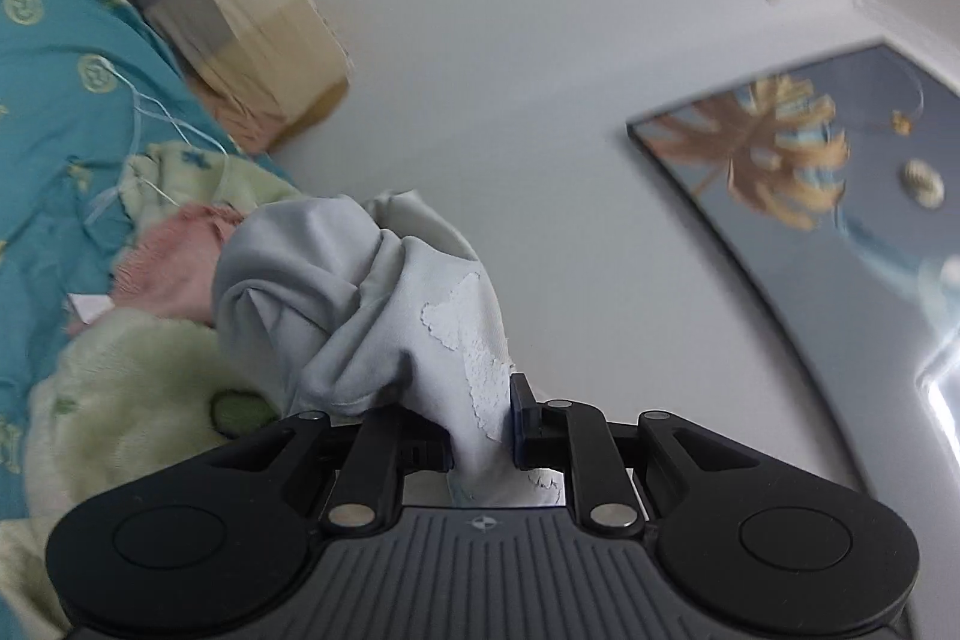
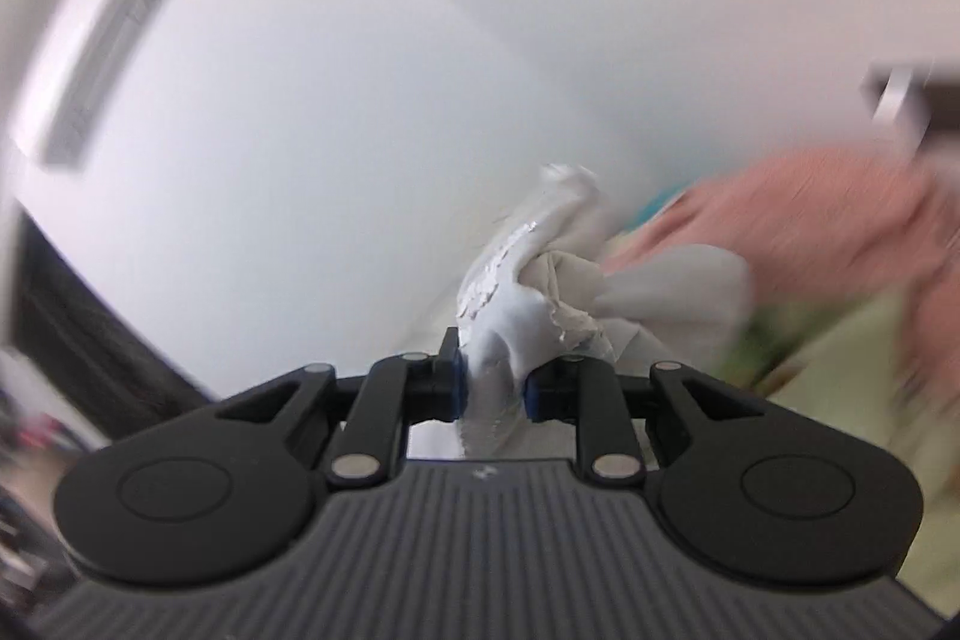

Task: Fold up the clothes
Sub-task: 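Carry the shirt bundle with both grippers onto the blanket pile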

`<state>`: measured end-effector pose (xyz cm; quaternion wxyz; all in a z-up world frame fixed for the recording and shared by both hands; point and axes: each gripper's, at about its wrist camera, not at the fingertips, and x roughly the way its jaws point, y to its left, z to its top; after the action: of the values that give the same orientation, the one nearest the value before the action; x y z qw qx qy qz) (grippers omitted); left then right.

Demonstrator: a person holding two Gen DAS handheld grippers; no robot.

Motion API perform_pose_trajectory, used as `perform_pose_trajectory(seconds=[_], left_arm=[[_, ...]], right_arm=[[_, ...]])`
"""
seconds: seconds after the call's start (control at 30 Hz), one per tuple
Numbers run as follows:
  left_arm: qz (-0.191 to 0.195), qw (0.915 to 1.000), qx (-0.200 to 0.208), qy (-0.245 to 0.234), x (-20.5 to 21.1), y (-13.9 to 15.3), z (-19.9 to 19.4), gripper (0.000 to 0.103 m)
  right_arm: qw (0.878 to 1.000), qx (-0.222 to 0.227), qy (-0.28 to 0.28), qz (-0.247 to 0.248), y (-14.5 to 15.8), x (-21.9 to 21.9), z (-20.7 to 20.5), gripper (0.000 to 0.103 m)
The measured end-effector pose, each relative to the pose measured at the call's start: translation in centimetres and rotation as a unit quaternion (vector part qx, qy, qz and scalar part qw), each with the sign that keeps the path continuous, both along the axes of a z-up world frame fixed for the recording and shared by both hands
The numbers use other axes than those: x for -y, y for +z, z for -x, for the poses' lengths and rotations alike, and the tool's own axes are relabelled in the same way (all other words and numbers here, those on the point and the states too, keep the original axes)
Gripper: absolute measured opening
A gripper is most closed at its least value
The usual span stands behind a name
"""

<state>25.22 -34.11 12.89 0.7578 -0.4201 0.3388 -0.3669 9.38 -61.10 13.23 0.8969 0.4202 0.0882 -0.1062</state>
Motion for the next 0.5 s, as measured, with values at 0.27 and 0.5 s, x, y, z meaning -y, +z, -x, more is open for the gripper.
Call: perform_pose_trajectory(seconds=[0.27, 0.5], left_arm=[[-0.095, 0.9914, -0.038, -0.082, 2.5, -14.8, 1.9, 0.017], [-0.165, 0.9808, -0.007, -0.103, 0.9, -17.7, 4.7, 0.024]], right_arm=[[0.985, -0.174, -0.003, -0.009, -10.6, 2.4, 3.3, 0.022], [0.974, -0.225, 0.007, -0.020, -14.7, -0.7, 6.5, 0.025]])
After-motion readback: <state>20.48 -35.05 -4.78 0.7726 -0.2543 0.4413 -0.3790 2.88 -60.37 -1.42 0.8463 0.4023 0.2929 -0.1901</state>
